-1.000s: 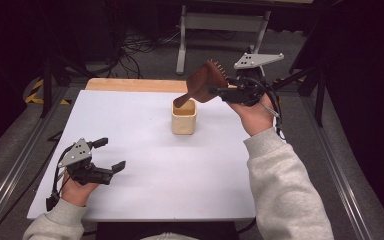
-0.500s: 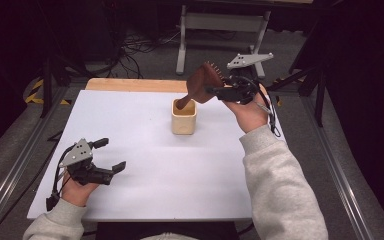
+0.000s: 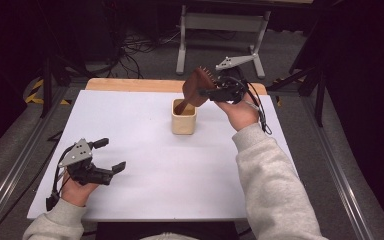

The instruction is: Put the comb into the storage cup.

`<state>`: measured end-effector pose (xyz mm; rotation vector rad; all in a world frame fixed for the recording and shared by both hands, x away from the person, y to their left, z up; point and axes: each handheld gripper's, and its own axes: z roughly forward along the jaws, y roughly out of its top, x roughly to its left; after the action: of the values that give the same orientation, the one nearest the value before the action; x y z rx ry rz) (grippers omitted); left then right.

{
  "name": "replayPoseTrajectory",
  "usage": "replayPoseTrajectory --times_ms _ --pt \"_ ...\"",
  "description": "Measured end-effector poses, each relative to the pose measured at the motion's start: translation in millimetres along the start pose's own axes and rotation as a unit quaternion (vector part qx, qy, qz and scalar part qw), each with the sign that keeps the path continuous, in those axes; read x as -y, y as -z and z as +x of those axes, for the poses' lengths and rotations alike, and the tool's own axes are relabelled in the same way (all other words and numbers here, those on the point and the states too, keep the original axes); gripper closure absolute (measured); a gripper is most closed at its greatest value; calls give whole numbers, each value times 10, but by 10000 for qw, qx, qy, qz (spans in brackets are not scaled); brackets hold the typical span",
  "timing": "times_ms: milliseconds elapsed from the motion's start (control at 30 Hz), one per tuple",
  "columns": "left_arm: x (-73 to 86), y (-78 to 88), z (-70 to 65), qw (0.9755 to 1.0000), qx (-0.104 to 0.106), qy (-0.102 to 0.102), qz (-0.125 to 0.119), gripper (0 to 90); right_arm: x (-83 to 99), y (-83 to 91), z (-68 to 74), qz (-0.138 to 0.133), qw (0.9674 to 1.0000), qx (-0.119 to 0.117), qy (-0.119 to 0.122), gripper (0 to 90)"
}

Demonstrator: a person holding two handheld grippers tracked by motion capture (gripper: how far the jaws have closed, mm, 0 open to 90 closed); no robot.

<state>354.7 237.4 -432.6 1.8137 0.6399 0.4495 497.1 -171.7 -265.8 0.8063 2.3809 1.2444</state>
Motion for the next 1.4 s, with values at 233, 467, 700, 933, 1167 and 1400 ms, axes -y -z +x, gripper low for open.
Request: replayPoseTrajectory --times_ms 233,467,700,933,1167,1400 --pt "0 -2 0 10000 29 6 9 5 48 -138 -39 152 9998 -13 -89 597" --pt "-3 0 -7 10000 57 -5 -17 5 112 -249 -74 280 9994 -72 -169 591" --pt "-3 0 -10 10000 85 6 -23 6 161 -347 -79 398 9989 -94 -214 583" --pt "-5 -6 -17 10000 90 -32 -11 5 162 -365 -70 355 9990 -110 -229 558" --pt "-6 -3 -14 9999 110 0 -26 6 171 -360 -73 308 9993 -72 -211 526" --pt "-6 -2 -15 9999 111 -17 -23 6 196 -361 -73 226 9995 -111 -210 412"
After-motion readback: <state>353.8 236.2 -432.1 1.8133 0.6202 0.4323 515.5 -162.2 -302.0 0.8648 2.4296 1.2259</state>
